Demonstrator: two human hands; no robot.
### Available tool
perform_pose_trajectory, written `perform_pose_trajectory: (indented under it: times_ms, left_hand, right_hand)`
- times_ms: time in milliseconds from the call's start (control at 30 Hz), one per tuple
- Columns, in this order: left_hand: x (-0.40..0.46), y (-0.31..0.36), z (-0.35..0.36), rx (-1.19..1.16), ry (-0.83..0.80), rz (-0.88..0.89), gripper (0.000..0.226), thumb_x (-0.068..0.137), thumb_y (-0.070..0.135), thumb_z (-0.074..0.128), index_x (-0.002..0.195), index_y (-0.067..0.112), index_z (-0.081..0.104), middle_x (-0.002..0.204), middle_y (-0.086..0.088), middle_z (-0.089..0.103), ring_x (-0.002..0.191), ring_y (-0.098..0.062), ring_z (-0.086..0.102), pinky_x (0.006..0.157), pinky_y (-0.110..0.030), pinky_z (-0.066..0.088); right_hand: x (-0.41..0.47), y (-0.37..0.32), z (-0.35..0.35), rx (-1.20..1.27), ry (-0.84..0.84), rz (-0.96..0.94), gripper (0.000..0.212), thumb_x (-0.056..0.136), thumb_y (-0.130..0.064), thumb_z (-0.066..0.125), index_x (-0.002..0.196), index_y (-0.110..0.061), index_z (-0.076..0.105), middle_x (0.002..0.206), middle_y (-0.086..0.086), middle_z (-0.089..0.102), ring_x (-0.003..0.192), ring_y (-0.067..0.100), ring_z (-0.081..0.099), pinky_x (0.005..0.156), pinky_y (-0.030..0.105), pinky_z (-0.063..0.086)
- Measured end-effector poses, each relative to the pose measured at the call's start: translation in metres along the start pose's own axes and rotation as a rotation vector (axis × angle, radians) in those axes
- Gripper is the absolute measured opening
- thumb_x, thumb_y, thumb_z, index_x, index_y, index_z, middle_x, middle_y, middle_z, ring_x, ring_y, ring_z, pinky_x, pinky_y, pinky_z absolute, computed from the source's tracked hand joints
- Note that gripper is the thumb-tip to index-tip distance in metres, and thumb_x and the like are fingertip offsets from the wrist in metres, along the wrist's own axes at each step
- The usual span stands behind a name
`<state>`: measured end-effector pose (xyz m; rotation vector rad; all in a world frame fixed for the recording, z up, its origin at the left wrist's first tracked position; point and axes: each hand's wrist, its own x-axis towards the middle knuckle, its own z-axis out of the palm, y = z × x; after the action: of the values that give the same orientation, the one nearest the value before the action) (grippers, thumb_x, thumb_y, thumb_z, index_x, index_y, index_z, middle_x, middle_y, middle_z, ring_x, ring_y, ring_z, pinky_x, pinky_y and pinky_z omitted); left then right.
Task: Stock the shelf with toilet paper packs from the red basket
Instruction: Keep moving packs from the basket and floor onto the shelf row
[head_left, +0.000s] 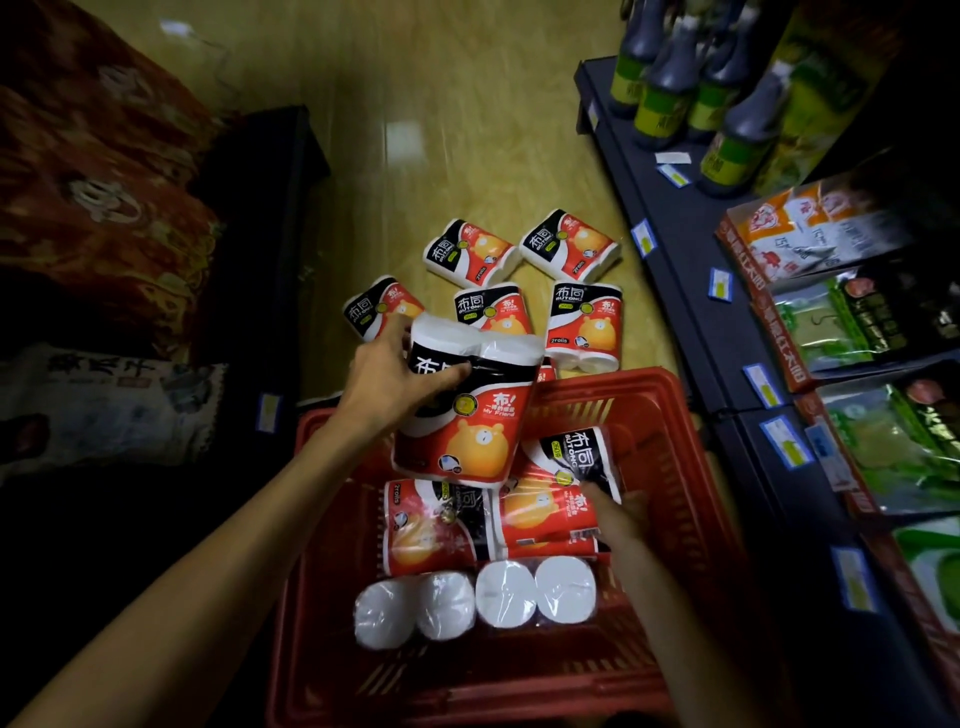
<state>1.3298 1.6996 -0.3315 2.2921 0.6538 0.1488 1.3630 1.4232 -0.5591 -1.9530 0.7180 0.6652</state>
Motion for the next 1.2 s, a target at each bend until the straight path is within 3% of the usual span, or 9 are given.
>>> perform_pose_trajectory:
  times_ms: [67,200,367,567,667,800,933,1033,1200]
  left_hand:
    - [-0.002,0.003,-0.007,-0.004,0.007,-0.004,0.070,0.069,0.049,0.081,0.124,0.018,0.052,0.100,0.007,0.059,0.090,-0.011,0.059,0.075,-0.023,0.049]
    - [-0.005,0.014,-0.034,-0.025,0.015,-0.034,0.070,0.068,0.049,0.082,0.123,0.019,0.053,0.111,0.000,0.067,0.097,-0.016,0.064,0.082,-0.031,0.055]
    - [-0.015,0.039,-0.078,-0.047,0.036,-0.075,0.069,0.068,0.046,0.083,0.124,0.017,0.053,0.115,-0.004,0.067,0.102,-0.019,0.064,0.086,-0.035,0.055]
    - [-0.030,0.095,-0.153,-0.098,0.017,-0.107,0.072,0.067,0.047,0.083,0.125,0.018,0.052,0.115,-0.003,0.067,0.100,-0.017,0.064,0.085,-0.034,0.056]
    - [-0.033,0.140,-0.204,-0.127,0.014,-0.116,0.073,0.067,0.047,0.083,0.126,0.018,0.052,0.115,-0.001,0.066,0.099,-0.014,0.061,0.080,-0.027,0.051]
    - [-0.034,0.216,-0.278,-0.168,0.033,-0.095,0.068,0.067,0.047,0.083,0.123,0.020,0.054,0.109,0.004,0.067,0.092,-0.009,0.063,0.070,-0.017,0.049]
    - [-0.029,0.298,-0.353,-0.160,0.067,-0.030,0.069,0.069,0.048,0.082,0.125,0.018,0.054,0.108,0.005,0.065,0.094,-0.009,0.061,0.070,-0.017,0.046]
    - [-0.025,0.359,-0.406,-0.192,0.093,0.022,0.066,0.071,0.043,0.081,0.125,0.016,0.053,0.107,0.004,0.064,0.088,-0.005,0.060,0.061,-0.008,0.042]
    - [-0.018,0.442,-0.481,-0.178,0.149,0.097,0.067,0.068,0.049,0.082,0.121,0.018,0.054,0.114,-0.001,0.068,0.095,-0.012,0.059,0.076,-0.026,0.047]
  right_hand:
    - [-0.026,-0.020,-0.005,-0.114,0.010,-0.092,0.092,0.057,-0.059,0.077,0.125,-0.009,0.042,0.125,0.023,0.056,0.111,0.040,0.058,0.094,0.051,0.048]
    - [-0.081,-0.054,-0.026,-0.299,0.090,-0.271,0.070,0.077,-0.042,0.072,0.128,-0.009,0.038,0.125,0.023,0.048,0.107,0.043,0.055,0.081,0.044,0.050]
    - [-0.127,-0.095,-0.083,-0.428,0.191,-0.553,0.061,0.069,-0.031,0.081,0.121,-0.014,0.054,0.116,0.021,0.051,0.106,0.041,0.053,0.085,0.045,0.048]
    - [-0.198,-0.197,-0.165,-0.457,0.086,-0.719,0.053,0.068,-0.021,0.082,0.115,-0.015,0.059,0.114,0.016,0.053,0.106,0.036,0.053,0.078,0.037,0.044]
    - [-0.247,-0.261,-0.208,-0.489,0.026,-0.783,0.054,0.066,-0.020,0.083,0.114,-0.015,0.060,0.113,0.015,0.056,0.103,0.033,0.054,0.074,0.032,0.041]
    - [-0.318,-0.348,-0.262,-0.505,0.004,-0.869,0.056,0.062,-0.022,0.084,0.114,-0.020,0.061,0.114,0.010,0.056,0.105,0.030,0.054,0.084,0.033,0.044]
    - [-0.389,-0.433,-0.315,-0.552,0.032,-0.966,0.057,0.065,-0.025,0.082,0.118,-0.022,0.060,0.120,0.007,0.054,0.110,0.028,0.052,0.087,0.031,0.042]
    - [-0.440,-0.492,-0.353,-0.542,0.064,-1.012,0.057,0.066,-0.033,0.079,0.119,-0.024,0.059,0.123,0.006,0.053,0.113,0.031,0.051,0.091,0.037,0.045]
    - [-0.516,-0.575,-0.417,-0.451,0.105,-1.093,0.056,0.069,-0.028,0.081,0.120,-0.025,0.057,0.123,0.007,0.053,0.115,0.029,0.049,0.090,0.033,0.043]
